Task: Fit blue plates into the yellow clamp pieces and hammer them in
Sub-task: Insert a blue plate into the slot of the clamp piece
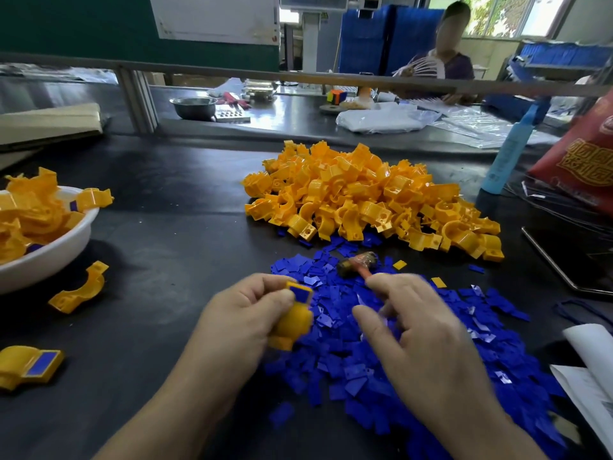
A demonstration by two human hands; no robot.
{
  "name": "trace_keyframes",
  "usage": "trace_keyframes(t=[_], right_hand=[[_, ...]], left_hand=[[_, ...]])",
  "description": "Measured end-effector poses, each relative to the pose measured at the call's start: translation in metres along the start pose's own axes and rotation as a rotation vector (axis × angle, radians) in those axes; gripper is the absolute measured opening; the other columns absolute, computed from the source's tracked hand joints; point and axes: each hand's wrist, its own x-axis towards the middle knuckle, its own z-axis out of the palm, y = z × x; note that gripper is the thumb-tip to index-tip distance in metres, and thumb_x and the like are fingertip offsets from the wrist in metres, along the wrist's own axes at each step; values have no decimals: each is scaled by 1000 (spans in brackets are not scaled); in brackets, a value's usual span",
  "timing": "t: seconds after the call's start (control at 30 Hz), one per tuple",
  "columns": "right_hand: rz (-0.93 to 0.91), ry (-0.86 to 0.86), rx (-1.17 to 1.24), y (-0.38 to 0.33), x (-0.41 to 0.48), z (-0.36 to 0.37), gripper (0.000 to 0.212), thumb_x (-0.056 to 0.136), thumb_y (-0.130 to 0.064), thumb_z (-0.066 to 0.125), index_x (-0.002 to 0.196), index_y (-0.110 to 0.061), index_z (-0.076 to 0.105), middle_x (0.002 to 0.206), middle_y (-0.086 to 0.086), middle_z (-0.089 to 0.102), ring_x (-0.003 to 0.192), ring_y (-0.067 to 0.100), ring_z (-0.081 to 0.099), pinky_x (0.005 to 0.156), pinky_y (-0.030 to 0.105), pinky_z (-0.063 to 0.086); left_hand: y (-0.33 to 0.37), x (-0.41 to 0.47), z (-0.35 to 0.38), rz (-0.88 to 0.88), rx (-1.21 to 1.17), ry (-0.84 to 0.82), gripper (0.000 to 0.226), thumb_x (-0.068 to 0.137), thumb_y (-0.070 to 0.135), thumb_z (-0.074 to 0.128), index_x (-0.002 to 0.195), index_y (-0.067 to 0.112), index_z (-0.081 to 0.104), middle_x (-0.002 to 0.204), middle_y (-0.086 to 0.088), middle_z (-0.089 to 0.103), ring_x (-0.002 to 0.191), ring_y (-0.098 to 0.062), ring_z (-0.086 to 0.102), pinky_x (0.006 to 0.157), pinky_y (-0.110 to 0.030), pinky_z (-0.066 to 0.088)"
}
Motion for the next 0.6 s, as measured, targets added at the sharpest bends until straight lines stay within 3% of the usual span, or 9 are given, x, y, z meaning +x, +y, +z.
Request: trace_keyframes(t=[0.07, 0.17, 0.27, 0.37, 0.43, 0.5, 0.6], right_hand=[[50, -18, -252, 15, 4, -7, 40, 85, -52, 48, 121, -34, 53, 109, -14, 51, 98, 5, 47, 81, 24, 44], [198, -258, -494, 33, 6, -11, 40, 88, -58, 44, 123, -39, 43, 107, -12, 48, 99, 10, 42, 81, 27, 43], [226, -313, -463, 37, 7, -6, 37, 89, -55, 45, 122, -39, 39, 96, -13, 46, 88, 9, 45, 69, 25, 41], [255, -284, -468, 39, 7, -4, 34, 92, -50, 46, 123, -38, 38, 95, -12, 43, 83, 8, 46, 64, 24, 38], [274, -263, -466, 40, 7, -5, 31, 93, -46, 47, 122, -38, 41, 96, -12, 40, 82, 7, 45, 63, 24, 37], [272, -236, -451, 41, 7, -6, 26, 94, -41, 46, 120, -37, 45, 96, -12, 40, 82, 8, 44, 62, 24, 37], [262, -228, -373, 41, 9, -10, 20, 96, -33, 45, 115, -36, 51, 94, -14, 45, 79, 7, 47, 61, 23, 40]], left_hand=[[-2, 12, -18, 26, 135, 200, 16, 95, 19, 61, 90, 28, 74, 75, 0, 74, 63, -11, 68, 52, -30, 55], [-7, 28, -40, 49, 319, 347, 15, 95, 20, 59, 90, 27, 72, 82, -1, 71, 72, -18, 63, 61, -31, 51], [-12, 32, -48, 67, 588, 366, 17, 96, 24, 57, 93, 28, 74, 87, 3, 72, 78, -17, 62, 68, -30, 46], [-10, 33, -50, 72, 830, 330, 21, 96, 39, 55, 102, 28, 73, 112, -6, 71, 101, -28, 61, 82, -36, 45], [-7, 32, -55, -1, 983, 289, 44, 88, 57, 60, 121, 28, 64, 124, -6, 64, 111, -28, 59, 89, -41, 49], [-5, 31, -58, -58, 1111, 281, 67, 77, 63, 67, 129, 23, 56, 121, -2, 60, 109, -25, 57, 89, -43, 51], [-6, 29, -56, -33, 1211, 274, 53, 76, 55, 73, 116, 22, 59, 108, 1, 57, 101, -22, 54, 82, -38, 50]])
